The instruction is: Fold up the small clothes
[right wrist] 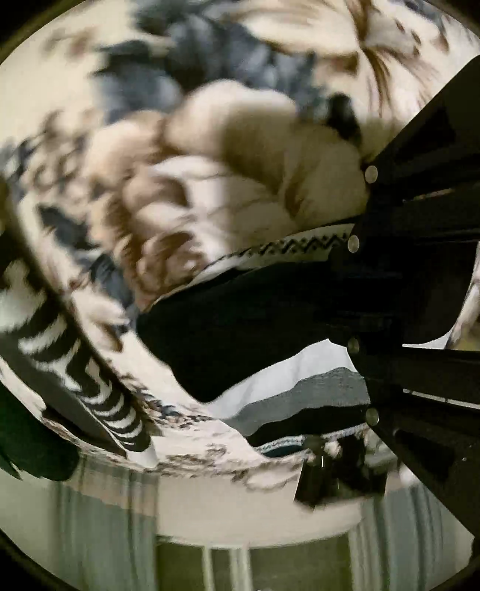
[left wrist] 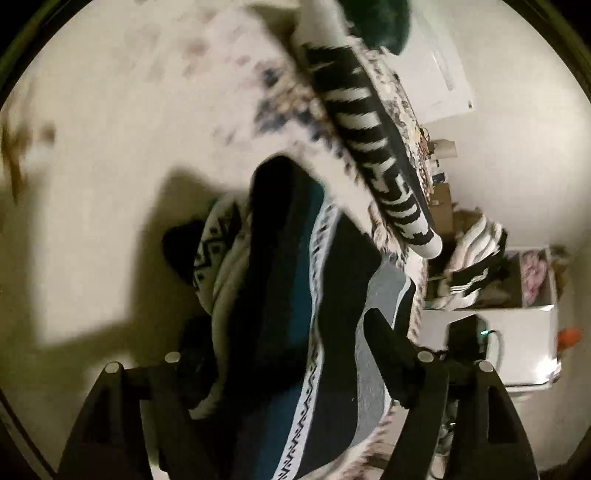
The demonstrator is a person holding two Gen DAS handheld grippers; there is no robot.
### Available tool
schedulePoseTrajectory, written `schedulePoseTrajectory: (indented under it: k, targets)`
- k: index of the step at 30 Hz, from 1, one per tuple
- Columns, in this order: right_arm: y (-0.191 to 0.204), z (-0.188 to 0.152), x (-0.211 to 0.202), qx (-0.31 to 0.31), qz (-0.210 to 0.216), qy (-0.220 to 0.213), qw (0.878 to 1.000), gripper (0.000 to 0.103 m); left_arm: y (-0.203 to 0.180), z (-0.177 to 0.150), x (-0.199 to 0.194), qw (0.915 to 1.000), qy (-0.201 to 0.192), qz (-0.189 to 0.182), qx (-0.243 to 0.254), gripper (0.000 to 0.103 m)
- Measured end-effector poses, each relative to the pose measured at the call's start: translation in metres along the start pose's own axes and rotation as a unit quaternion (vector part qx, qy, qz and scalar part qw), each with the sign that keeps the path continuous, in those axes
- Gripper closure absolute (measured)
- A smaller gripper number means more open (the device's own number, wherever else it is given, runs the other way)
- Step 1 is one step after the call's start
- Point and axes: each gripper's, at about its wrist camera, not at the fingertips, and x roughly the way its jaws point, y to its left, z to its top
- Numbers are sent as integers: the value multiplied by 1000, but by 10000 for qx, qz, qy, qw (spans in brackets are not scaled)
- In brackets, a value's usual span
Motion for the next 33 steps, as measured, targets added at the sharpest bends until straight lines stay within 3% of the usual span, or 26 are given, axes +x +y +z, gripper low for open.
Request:
schedulePoseTrajectory:
  k: [2,6,7,9,14,17,20,22,23,24,25,27,33]
  targets:
    - [7,9,-2,-115,-91,-192,9997,57,-7,10,9,9996,-51,242,147,32]
    - [9,36,8,-65,-88,-468,9988,56,-8,26,31,9978,-129,592,278,34]
    - [11,43,9,-140,-51,-527,9985,57,-10,23,27,9969,-207,626,423,47]
    - [20,46,4,-317,-69,-835,9960,95,-18,22,24,9961,-369,559,574,72]
    - [35,52,-11,-477,-337,-1247,9905,96,-3,32,23,9980,-481,378,172,73]
    - [21,58,-1,-236,-529,-1113,9921,96,22,44,44,9985,-270,427,-212,70]
    - [16,64,13,-96,-624,-872,9942,96,25,49,39,9984,-58,337,-454,66]
    - [14,64,11,-91,-393,-715,9966,94,18,46,22,9987,-38,210,-469,52]
    - [13,63,7,-79,-314,-636,9974,86,15,44,11,9989,-87,216,-414,44]
    - [10,60,1,-58,-257,-559,9981,63,13,41,0,9991,-157,179,-359,28]
    - [7,56,-6,-43,-83,-531,9985,51,9,36,-10,9992,-260,28,-318,17]
    - [-3,42,-14,-9,315,-405,9987,11,11,25,-23,9989,-319,-103,-317,8]
    - [-36,8,11,136,641,402,9970,9,37,1,18,9984,274,-172,-459,7]
